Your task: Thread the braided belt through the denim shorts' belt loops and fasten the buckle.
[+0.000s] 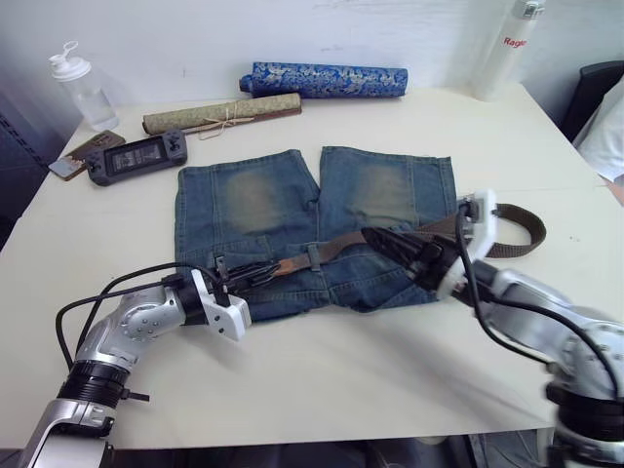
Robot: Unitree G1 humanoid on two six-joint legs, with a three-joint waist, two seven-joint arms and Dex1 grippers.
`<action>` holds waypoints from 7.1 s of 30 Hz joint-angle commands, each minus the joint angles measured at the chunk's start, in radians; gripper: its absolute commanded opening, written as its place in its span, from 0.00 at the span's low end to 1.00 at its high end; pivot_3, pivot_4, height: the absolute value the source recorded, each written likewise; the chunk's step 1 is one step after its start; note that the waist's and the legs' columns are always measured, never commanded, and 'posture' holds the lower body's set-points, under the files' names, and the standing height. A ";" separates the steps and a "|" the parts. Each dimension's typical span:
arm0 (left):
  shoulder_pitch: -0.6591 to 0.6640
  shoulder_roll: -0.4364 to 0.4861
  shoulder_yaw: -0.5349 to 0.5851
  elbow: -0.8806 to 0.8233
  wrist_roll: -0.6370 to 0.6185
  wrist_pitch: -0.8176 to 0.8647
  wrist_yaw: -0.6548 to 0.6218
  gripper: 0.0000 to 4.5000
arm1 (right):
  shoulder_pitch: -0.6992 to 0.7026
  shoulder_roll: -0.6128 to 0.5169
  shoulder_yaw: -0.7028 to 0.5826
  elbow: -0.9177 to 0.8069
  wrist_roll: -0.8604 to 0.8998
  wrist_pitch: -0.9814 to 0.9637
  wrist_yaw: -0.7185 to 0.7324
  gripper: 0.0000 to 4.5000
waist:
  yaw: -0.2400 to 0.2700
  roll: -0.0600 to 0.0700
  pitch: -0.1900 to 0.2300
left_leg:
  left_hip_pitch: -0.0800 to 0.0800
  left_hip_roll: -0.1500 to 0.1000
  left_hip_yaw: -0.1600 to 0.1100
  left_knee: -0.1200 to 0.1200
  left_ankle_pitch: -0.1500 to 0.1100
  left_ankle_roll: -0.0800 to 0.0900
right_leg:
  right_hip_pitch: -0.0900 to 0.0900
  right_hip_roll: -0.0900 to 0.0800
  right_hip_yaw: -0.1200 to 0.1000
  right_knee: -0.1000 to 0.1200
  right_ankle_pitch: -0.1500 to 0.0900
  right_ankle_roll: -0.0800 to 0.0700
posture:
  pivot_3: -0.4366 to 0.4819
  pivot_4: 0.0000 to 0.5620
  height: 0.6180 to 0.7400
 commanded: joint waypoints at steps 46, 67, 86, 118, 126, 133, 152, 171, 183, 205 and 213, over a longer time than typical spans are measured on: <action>-0.042 0.046 -0.011 -0.256 -0.069 0.169 -0.116 0.00 | 0.180 -0.160 0.134 0.486 -1.660 -0.672 0.584 0.01 | 0.063 -0.011 -0.004 | -0.004 -0.002 0.005 0.008 0.000 -0.001 | 0.001 -0.004 0.001 0.002 0.002 0.003 | 0.48 0.27 0.16; -0.055 0.038 -0.008 -0.262 -0.043 0.147 -0.084 0.00 | -0.020 0.463 -0.260 0.270 0.223 0.460 0.072 0.80 | 0.046 -0.007 -0.002 | -0.002 0.001 -0.002 0.005 0.000 -0.001 | 0.000 -0.004 0.004 0.001 0.002 0.001 | 0.48 0.27 0.16; -0.034 0.055 0.011 -0.284 -0.032 0.144 -0.066 0.00 | -0.027 0.910 -0.017 0.277 0.503 -0.274 -0.805 0.69 | -0.010 -0.003 -0.001 | -0.002 0.000 -0.003 0.006 0.000 0.000 | -0.006 0.002 0.006 0.009 0.001 -0.001 | 0.48 0.27 0.16; 0.411 0.092 0.284 -0.606 -0.966 1.063 -0.406 0.64 | -0.087 0.594 0.102 0.325 0.224 -0.240 -0.425 0.00 | -0.004 0.000 0.000 | -0.002 0.001 -0.003 0.005 0.000 0.000 | -0.005 0.001 0.006 0.009 -0.001 -0.004 | 0.48 0.27 0.16; 0.406 0.056 0.289 -0.612 -0.931 1.083 -0.406 0.64 | -0.096 0.606 0.106 0.369 0.128 -0.241 -0.362 0.00 | -0.004 0.000 0.000 | -0.002 0.001 -0.003 0.004 0.000 0.000 | -0.006 0.001 0.005 0.009 -0.001 -0.005 | 0.48 0.27 0.16; 0.388 0.040 0.291 -0.607 -0.911 1.091 -0.402 0.64 | -0.112 0.642 0.140 0.413 0.045 -0.216 -0.321 0.00 | -0.004 0.000 0.000 | -0.002 0.001 -0.003 0.005 0.000 0.000 | -0.006 0.001 0.005 0.009 -0.001 -0.005 | 0.48 0.27 0.16; 0.342 0.043 0.182 -0.375 -0.412 0.456 -0.412 0.64 | -0.167 0.781 0.225 0.611 -0.061 0.017 -0.281 0.00 | -0.012 -0.004 -0.005 | 0.000 0.003 -0.002 0.004 -0.001 0.000 | -0.006 0.002 0.005 0.010 -0.002 -0.007 | 0.48 0.27 0.16; 0.212 0.006 0.122 -0.064 -0.031 -0.025 -0.044 0.64 | -0.167 0.842 0.154 0.620 -0.065 0.058 -0.297 0.00 | -0.027 -0.005 -0.009 | 0.002 0.004 -0.003 0.004 -0.004 -0.001 | -0.008 0.004 0.005 0.015 -0.004 -0.009 | 0.48 0.27 0.16; 0.240 0.033 0.084 -0.136 -0.119 0.025 -0.054 0.64 | -0.166 0.853 0.145 0.617 -0.071 0.073 -0.299 0.00 | -0.032 -0.004 -0.009 | 0.002 0.003 -0.004 0.003 -0.004 -0.001 | -0.008 0.004 0.005 0.015 -0.004 -0.009 | 0.48 0.27 0.16; 0.339 0.048 0.055 -0.282 -0.335 0.157 -0.164 0.64 | -0.161 0.866 0.130 0.611 -0.080 0.091 -0.304 0.00 | -0.032 -0.003 -0.010 | 0.002 0.003 -0.004 0.003 -0.004 -0.001 | -0.008 0.004 0.005 0.015 -0.005 -0.009 | 0.48 0.27 0.16; 0.361 0.048 0.134 -0.288 -0.427 0.239 -0.161 0.64 | -0.167 0.866 0.128 0.621 -0.086 0.094 -0.293 0.00 | -0.032 -0.003 -0.010 | 0.002 0.003 -0.004 0.003 -0.004 -0.001 | -0.008 0.004 0.005 0.015 -0.005 -0.009 | 0.48 0.27 0.16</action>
